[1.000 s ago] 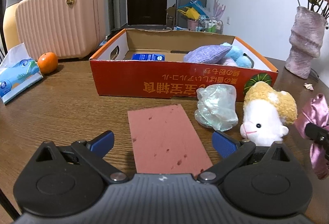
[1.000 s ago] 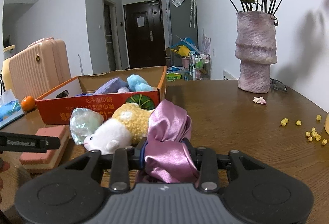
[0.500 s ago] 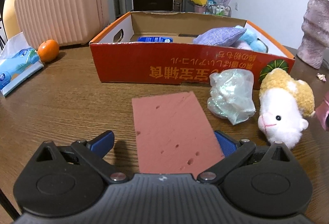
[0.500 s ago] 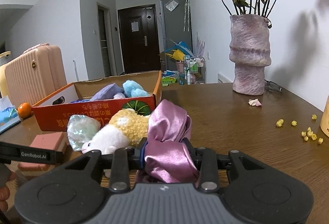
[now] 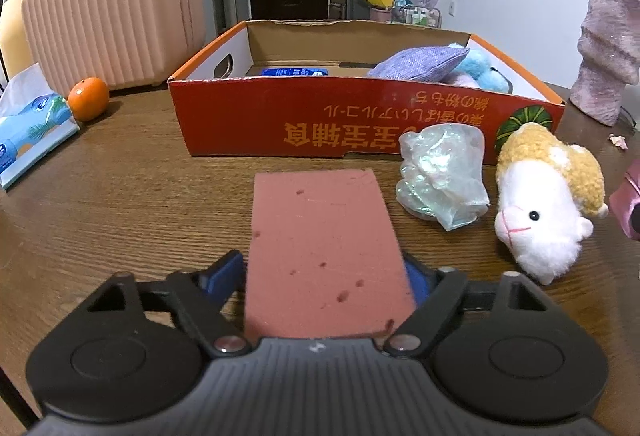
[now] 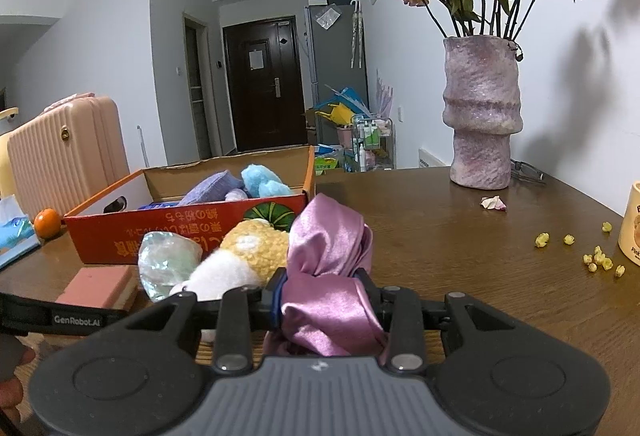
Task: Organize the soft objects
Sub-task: 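Close the left gripper on the pink sponge, then carry the pink scrunchie and pink sponge over the box with both grippers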
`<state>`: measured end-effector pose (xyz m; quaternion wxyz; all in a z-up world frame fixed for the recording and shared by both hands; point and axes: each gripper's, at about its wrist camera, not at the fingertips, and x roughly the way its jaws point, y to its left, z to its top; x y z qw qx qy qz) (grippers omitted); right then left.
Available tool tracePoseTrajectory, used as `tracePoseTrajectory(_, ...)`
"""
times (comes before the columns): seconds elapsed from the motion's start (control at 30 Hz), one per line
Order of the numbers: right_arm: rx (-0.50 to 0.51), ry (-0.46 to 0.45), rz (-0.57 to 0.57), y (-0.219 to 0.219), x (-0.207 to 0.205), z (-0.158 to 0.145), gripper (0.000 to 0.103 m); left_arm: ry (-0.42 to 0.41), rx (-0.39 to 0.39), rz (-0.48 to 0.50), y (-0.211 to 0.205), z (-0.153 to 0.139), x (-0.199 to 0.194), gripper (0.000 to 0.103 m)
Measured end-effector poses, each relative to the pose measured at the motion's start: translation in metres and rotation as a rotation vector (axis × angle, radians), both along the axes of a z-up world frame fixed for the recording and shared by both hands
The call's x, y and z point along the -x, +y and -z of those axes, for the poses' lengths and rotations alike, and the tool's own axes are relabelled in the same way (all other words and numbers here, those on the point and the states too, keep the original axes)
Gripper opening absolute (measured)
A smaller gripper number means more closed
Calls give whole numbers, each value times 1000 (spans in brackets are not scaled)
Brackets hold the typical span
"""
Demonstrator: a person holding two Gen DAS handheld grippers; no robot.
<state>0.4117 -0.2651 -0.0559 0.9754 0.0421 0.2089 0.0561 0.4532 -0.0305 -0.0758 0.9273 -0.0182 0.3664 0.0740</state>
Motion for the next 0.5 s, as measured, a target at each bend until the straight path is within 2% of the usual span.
tracePoseTrajectory(0.03,-1,0,3,0,0,0,33,-3,0,2,0,0,1,71)
tracePoseTrajectory(0.07,-1,-1,6,1,1,0,33,-5,-1,5,-1,-1,1,71)
tracePoseTrajectory(0.37,-12,-6,25,4,3,-1,33,-7,20,17,0,-3,3,71)
tracePoseTrajectory(0.5,-15,-8,30,7,6,-1,34,-34,30,29,1,-8,8,71)
